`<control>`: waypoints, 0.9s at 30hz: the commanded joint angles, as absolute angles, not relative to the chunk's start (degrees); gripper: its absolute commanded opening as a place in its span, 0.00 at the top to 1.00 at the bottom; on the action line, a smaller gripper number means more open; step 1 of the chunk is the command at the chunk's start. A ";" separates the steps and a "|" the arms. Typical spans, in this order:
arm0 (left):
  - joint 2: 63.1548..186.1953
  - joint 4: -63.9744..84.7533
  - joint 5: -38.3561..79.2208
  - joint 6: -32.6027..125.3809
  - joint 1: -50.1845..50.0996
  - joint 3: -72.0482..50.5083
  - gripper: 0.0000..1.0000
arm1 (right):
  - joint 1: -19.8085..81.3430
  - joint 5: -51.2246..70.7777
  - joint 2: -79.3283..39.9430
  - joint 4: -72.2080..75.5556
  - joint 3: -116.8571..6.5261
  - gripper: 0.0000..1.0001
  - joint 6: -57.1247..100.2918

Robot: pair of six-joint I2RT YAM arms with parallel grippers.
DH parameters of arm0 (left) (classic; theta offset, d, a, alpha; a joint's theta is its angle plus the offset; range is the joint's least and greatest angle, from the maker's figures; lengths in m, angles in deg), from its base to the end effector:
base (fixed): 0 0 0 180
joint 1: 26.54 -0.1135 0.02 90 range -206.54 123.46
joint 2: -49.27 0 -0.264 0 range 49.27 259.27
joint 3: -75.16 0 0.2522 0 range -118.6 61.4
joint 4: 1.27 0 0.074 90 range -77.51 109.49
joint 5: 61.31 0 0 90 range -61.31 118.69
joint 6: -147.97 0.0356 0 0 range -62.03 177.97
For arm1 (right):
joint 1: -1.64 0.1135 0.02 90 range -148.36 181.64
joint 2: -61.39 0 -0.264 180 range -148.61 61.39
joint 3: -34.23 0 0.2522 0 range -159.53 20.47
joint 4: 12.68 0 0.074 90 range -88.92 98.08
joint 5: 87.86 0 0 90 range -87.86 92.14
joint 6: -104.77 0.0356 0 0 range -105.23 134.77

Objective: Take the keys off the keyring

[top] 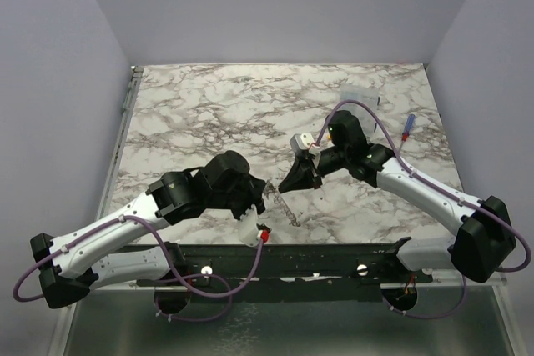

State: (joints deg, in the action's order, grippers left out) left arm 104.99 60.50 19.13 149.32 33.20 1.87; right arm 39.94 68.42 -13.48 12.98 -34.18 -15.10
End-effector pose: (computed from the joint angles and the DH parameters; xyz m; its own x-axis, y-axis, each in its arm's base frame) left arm 0.0906 -0.1671 0.3317 0.9198 0.3798 -0.0989 0.3297 -0.6113 0.7194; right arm 0.1968 0.1969 0.2930 0.0654 -0.2036 -0.9769 -0.9517 -0.3071 0.0003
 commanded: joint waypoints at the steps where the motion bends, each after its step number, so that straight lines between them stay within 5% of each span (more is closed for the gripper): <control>1: 104.10 59.40 21.28 146.94 33.49 2.75 1.00 | 40.31 69.28 -11.92 13.04 -34.98 0.99 -14.97; 27: 112.46 57.26 14.15 135.83 33.22 -7.92 1.00 | 41.00 67.30 -14.11 18.07 -35.73 0.99 -22.14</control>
State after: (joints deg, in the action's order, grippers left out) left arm 111.86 58.58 18.19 138.35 33.16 -4.66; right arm 40.32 68.02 -13.20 17.61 -34.21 -21.37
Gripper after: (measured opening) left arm 0.027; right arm 0.016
